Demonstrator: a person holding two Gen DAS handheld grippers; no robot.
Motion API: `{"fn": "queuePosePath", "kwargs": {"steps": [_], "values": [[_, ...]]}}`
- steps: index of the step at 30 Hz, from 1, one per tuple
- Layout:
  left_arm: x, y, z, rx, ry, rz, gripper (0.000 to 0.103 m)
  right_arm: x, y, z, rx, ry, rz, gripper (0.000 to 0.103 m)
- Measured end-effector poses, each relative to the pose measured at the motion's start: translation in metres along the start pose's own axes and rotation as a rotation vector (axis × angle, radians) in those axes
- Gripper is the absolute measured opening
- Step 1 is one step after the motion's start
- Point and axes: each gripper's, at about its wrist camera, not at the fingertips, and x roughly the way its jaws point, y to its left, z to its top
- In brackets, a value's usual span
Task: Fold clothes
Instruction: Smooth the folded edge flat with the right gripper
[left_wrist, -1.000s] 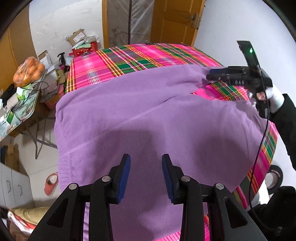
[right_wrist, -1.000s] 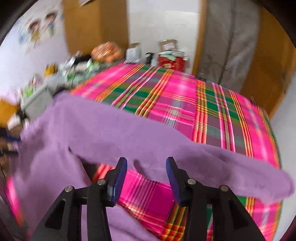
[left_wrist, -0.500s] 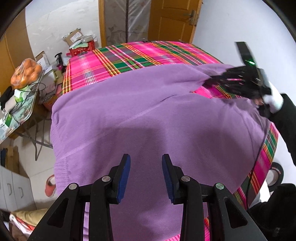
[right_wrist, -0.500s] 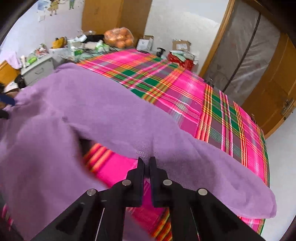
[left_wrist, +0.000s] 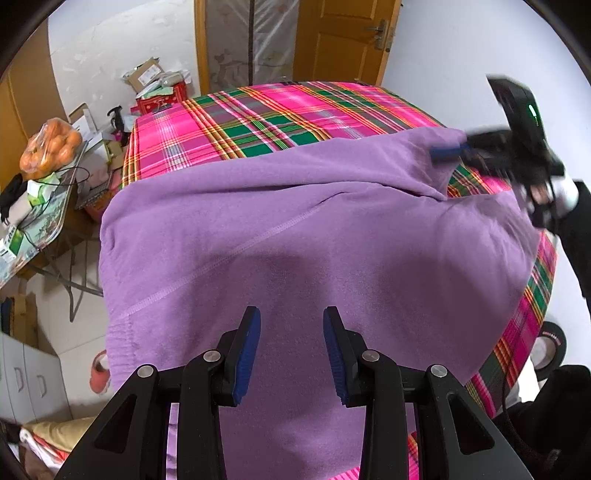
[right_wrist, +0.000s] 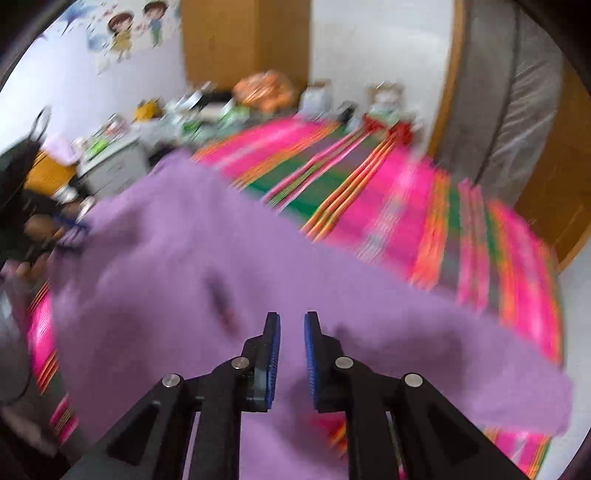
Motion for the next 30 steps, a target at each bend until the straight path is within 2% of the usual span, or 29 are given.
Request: {"fn": "queuePosePath", "kwargs": {"steps": [2, 4, 7, 9, 11, 13, 14, 15, 16, 18, 20, 25, 28, 30], "values": [[0.000, 0.001, 0.000, -0.002, -0.002, 0.002, 0.037, 0.012, -0.018, 0.014, 0.045, -0.017, -0.046, 0.031], [-0.001, 0.001, 0.000, -0.005, -0.004, 0.003, 0.037, 0.034, -0.036, 0.026, 0.073, -0.003, -0.062, 0.031], [-0.001, 0.006, 0.000, -0.019, -0.008, 0.006, 0.037, 0.073, -0.055, 0.030, 0.074, 0.088, -0.052, 0.035], [-0.001, 0.008, 0.000, -0.025, -0.009, 0.006, 0.037, 0.093, -0.062, 0.027, 0.079, 0.149, -0.008, 0.038], [-0.001, 0.009, 0.000, -0.029, -0.007, 0.006, 0.037, 0.098, -0.066, 0.023, 0.075, 0.157, 0.037, 0.045], [0.001, 0.009, 0.001, -0.031, -0.003, 0.006, 0.037, 0.100, -0.068, 0.020, 0.056, 0.159, 0.065, 0.046], [0.002, 0.010, 0.001, -0.031, -0.001, 0.005, 0.037, 0.100, -0.066, 0.021, 0.037, 0.172, 0.066, 0.041], [0.003, 0.010, 0.001, -0.029, 0.001, 0.005, 0.037, 0.099, -0.063, 0.022, 0.020, 0.184, 0.067, 0.021], [0.003, 0.010, 0.002, -0.029, 0.002, 0.006, 0.037, 0.099, -0.061, 0.023, 0.002, 0.197, 0.068, 0.006], [0.003, 0.010, 0.003, -0.033, 0.000, 0.007, 0.037, 0.095, -0.057, 0.027, -0.032, 0.198, 0.047, 0.007], [0.002, 0.011, 0.004, -0.043, -0.006, 0.012, 0.037, 0.086, -0.058, 0.035, -0.037, 0.134, -0.034, 0.007], [-0.005, 0.020, 0.006, -0.094, -0.043, 0.026, 0.037, 0.058, -0.079, 0.056, 0.117, -0.060, -0.228, 0.009], [-0.009, 0.030, 0.006, -0.145, -0.067, 0.037, 0.037, 0.064, -0.080, 0.051, 0.129, -0.016, -0.257, 0.009], [-0.012, 0.038, 0.006, -0.186, -0.081, 0.045, 0.037, 0.063, -0.077, 0.043, 0.133, -0.005, -0.260, 0.014]]}}
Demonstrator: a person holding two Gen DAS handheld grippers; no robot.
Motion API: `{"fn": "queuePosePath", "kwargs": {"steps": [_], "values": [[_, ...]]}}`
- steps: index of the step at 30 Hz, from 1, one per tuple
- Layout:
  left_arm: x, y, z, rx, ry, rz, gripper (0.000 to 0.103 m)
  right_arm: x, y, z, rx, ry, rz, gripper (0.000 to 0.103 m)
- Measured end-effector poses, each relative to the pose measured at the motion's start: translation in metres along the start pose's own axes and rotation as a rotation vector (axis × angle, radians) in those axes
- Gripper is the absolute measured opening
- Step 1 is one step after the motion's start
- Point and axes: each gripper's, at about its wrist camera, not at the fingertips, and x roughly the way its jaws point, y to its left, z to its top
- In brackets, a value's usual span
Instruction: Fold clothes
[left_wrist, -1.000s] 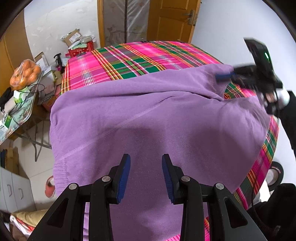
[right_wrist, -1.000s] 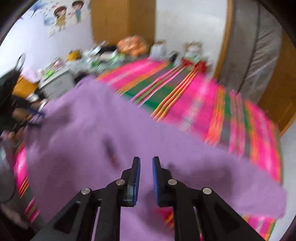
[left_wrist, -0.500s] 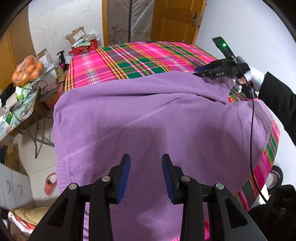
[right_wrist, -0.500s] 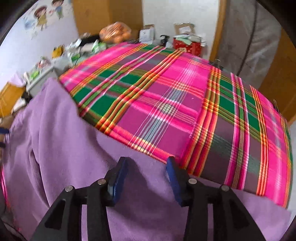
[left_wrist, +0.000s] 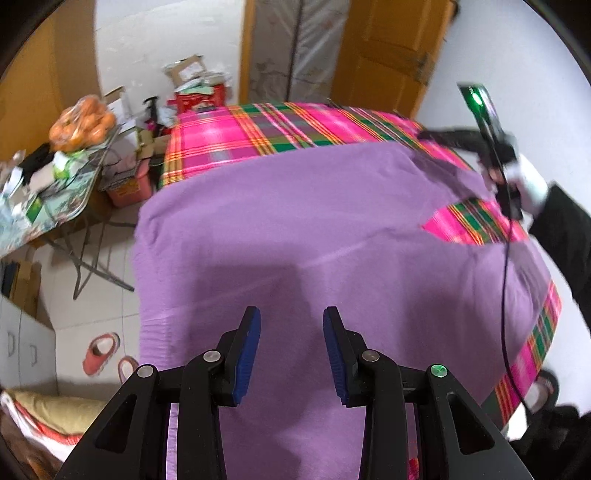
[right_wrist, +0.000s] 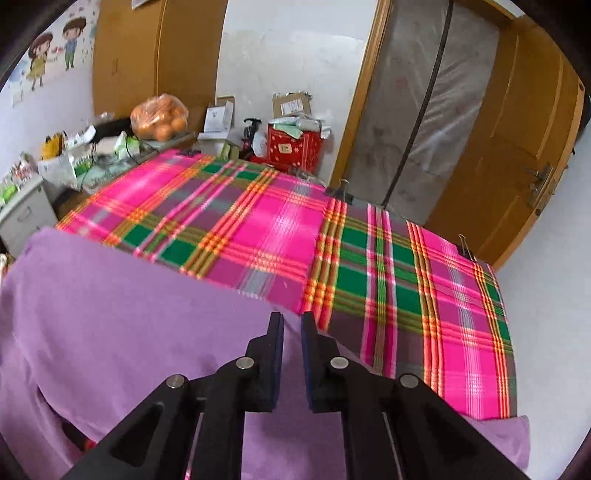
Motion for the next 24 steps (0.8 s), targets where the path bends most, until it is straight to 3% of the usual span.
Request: {"fn": "queuePosePath", "kwargs": {"steps": [8, 12, 16, 20, 24], "values": [[-0.011, 0.042, 0.003, -0.214, -0.065, 0.037, 0.037, -0.001, 0.011, -0.019, 0.101, 0.068, 0.133, 0.015], [-0.010, 0.061, 0.000, -0.307, -0.064, 0.036, 0.041, 0.009, 0.026, -0.038, 0.054, 0.177, 0.244, 0.015], [-0.005, 0.061, 0.000, -0.304, -0.050, 0.030, 0.041, 0.001, 0.038, -0.045, 0.003, 0.181, 0.253, 0.015], [-0.002, 0.054, 0.001, -0.280, -0.040, 0.025, 0.041, -0.010, 0.041, -0.039, 0.000, 0.127, 0.255, 0.015], [-0.005, 0.058, 0.000, -0.295, -0.051, 0.031, 0.041, -0.003, 0.060, -0.043, -0.113, 0.222, 0.279, 0.015]]}}
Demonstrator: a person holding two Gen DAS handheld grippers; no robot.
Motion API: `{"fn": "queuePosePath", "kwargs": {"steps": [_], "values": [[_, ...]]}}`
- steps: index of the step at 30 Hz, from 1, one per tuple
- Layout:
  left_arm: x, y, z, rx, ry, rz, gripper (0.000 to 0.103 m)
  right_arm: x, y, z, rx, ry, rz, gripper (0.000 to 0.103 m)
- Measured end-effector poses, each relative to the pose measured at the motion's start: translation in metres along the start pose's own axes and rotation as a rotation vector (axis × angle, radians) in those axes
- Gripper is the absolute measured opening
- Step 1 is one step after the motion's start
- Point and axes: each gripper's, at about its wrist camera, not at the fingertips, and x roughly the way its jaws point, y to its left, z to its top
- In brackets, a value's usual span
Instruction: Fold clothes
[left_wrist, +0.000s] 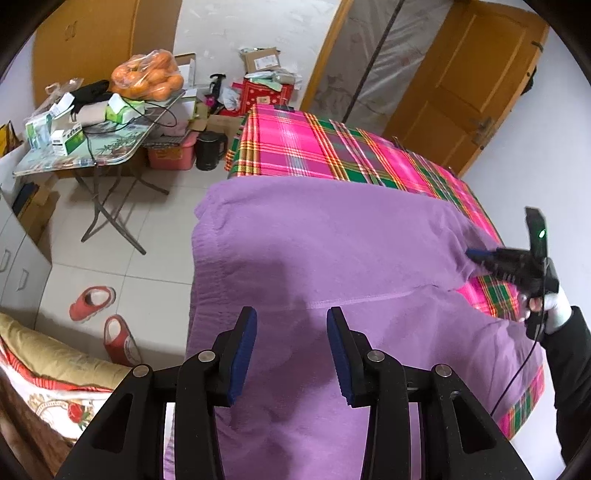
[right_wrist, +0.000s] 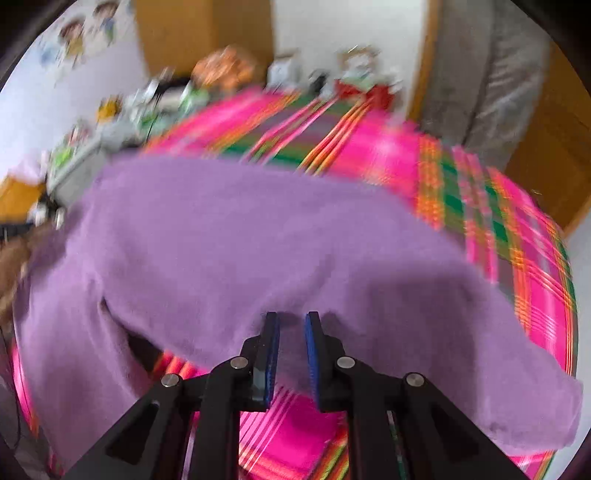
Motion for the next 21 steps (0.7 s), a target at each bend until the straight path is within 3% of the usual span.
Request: {"fn": "queuePosePath", "kwargs": {"steps": [2, 8, 11, 12, 13, 21], "values": [[-0.003, 0.004, 0.000, -0.020, -0.011, 0.005, 0.041, 0.000, 0.005, 0.004, -0.023, -0.003, -0.005, 0.015], [-0.006, 0.012, 0.007, -0.051, -0.038, 0.018, 0.041, -0.018, 0.003, 0.025, 0.034, -0.133, 0.020, 0.017], [0.000, 0.020, 0.027, -0.040, -0.062, 0.050, 0.043, -0.018, 0.010, 0.037, -0.002, -0.147, 0.006, 0.020], [0.003, 0.023, 0.035, -0.031, -0.071, 0.062, 0.048, -0.017, 0.012, 0.041, -0.013, -0.153, 0.004, 0.021], [0.011, 0.028, 0.047, -0.014, -0.075, 0.075, 0.053, -0.017, 0.015, 0.044, -0.024, -0.158, 0.001, 0.021], [0.110, 0.061, 0.117, 0.069, 0.026, 0.122, 0.054, -0.001, 0.014, 0.082, -0.061, -0.174, -0.044, 0.026]]}}
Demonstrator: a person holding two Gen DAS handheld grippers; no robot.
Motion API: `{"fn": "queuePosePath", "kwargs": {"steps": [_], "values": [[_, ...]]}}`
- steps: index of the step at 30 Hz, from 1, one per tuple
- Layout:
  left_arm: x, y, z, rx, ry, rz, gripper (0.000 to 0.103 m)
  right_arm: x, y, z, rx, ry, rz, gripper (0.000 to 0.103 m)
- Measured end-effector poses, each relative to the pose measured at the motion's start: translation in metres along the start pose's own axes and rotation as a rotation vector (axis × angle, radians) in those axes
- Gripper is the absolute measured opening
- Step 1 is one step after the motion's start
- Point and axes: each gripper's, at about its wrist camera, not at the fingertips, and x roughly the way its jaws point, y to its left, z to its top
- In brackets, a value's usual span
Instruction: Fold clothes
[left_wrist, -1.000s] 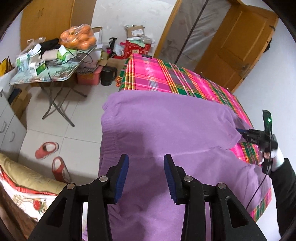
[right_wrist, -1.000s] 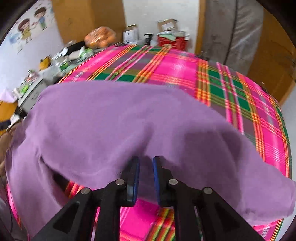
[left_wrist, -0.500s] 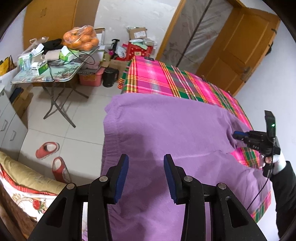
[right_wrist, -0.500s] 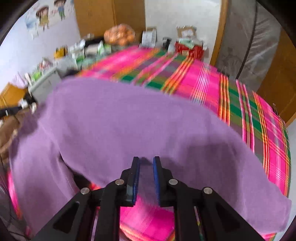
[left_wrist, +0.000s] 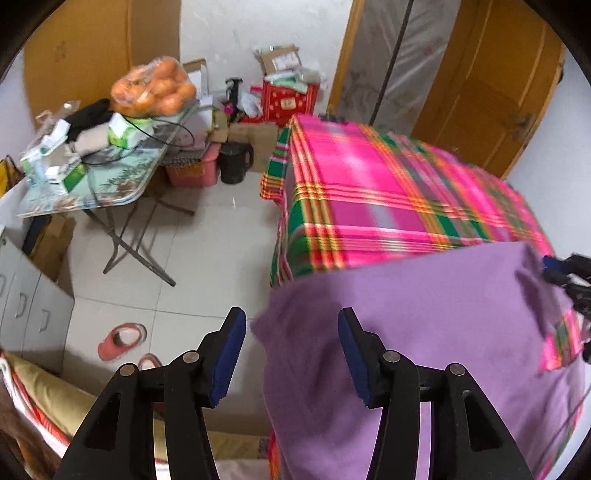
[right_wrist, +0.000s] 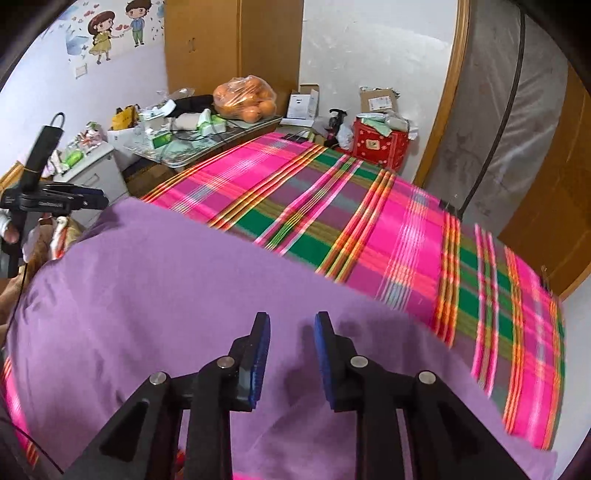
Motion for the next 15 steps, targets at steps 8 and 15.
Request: {"fn": "queuePosePath", "kwargs": {"steps": [8, 15], "values": [[0.031, -0.004, 0.009, 0.080, 0.014, -0.049, 0.054, 0.062, -0.028, 0.026, 0.076, 0.060, -0.030, 0.027], [0.030, -0.007, 0.001, 0.103, -0.011, -0.080, 0.054, 0.072, -0.017, 0.008, -0.030, 0.067, 0.024, 0.029]]}}
